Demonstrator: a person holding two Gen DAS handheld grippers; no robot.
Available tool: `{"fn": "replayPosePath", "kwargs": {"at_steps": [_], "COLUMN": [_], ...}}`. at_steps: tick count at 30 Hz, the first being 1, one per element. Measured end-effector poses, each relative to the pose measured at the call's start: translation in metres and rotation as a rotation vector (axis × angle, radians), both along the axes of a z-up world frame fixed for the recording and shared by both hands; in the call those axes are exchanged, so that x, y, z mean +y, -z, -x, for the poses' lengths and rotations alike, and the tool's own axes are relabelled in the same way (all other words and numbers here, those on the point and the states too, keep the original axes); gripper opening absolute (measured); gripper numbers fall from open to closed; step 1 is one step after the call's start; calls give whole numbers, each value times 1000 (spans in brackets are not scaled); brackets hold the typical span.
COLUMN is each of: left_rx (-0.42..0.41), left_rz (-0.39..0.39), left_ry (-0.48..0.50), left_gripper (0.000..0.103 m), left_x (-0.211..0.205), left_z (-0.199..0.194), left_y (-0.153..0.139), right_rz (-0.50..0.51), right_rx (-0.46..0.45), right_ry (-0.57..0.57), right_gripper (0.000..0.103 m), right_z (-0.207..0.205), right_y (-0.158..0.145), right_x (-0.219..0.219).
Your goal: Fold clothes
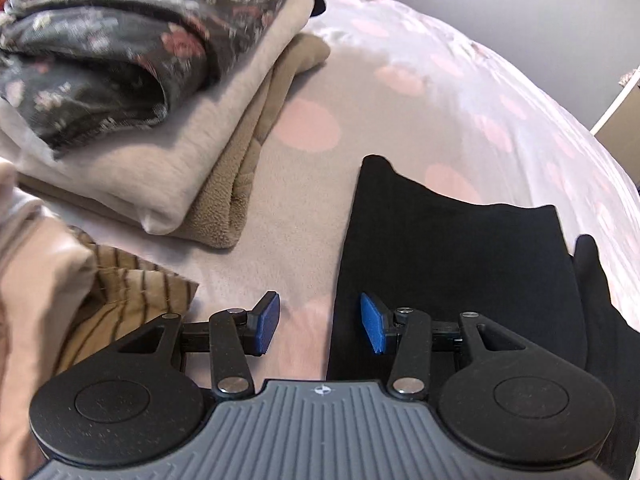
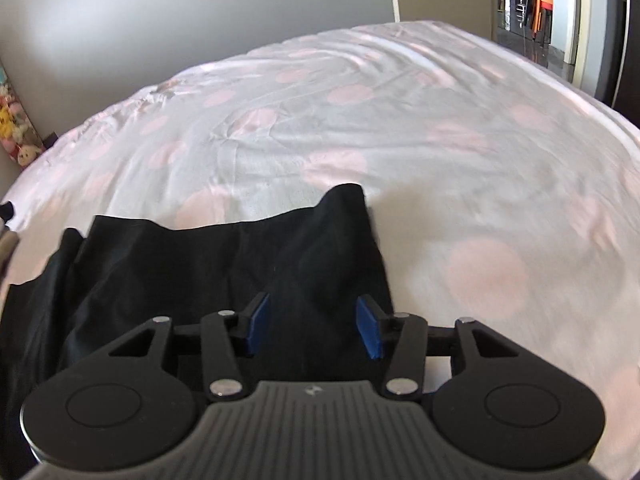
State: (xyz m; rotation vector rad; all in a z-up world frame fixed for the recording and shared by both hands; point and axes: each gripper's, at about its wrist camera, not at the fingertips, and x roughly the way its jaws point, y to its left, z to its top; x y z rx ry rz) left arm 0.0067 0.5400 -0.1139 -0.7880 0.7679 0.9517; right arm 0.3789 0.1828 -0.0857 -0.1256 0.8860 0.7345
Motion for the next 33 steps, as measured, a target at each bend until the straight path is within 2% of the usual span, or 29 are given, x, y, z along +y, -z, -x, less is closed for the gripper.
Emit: {"fn": "replayPosePath", "kwargs": {"at_steps": [3, 4, 5, 7, 8, 10, 13, 16, 17, 20, 21, 22, 26, 30, 33], "left_rx": [-22, -29, -30, -34, -36, -43, -68, -79, -80, -100, -104, -98, -81, -117, -135], "left_rz": [-8, -13, -15, -16, -17, -16, -6, -7, -10, -37, -48, -61, -85, -91, -93], "left_ry": [-4, -3, 2, 5, 6, 7, 10, 31, 40, 88, 97, 104, 94, 74, 70], "left_gripper": [43, 43, 43, 45, 45, 45, 46, 46, 46, 48, 49, 51, 52, 52, 52], "left_x": [5, 6, 6, 6, 5, 4, 4, 1, 0, -4, -5, -5, 1, 14, 23], "left_z": [-1, -1, -2, -1, -1, 0, 0, -2, -4, -10, -12, -13, -19, -25, -30], "left_y": [2, 2, 3, 3, 3, 2, 1, 1, 1, 0, 0, 1, 7, 8, 11], "right_rz": [32, 65, 100, 146, 157, 156, 170, 153, 147, 77, 68, 60, 24, 2, -16], "right_rx": [5, -6, -21, -50, -63, -65, -120, -29, -11, 17, -3, -18, -27, -38, -29], "right_ry": [-5, -5, -1, 2, 2, 17, 142, 210, 211, 190, 197, 193, 159, 122, 112], "right_gripper": [55, 49, 42, 4, 0, 0, 0, 0, 1, 21, 36, 40, 40, 61, 62], "right_z": [-6, -7, -9, -12, -14, -20, -35, -56, -60, -58, -56, -54, -56, -60, -70], "right_y": [18, 25, 30, 37, 38, 34, 26, 31, 32, 27, 23, 20, 12, 8, 7], "right_x": [17, 22, 24, 26, 25, 17, -7, -36, -43, -58, -60, -60, -49, -25, -6]}}
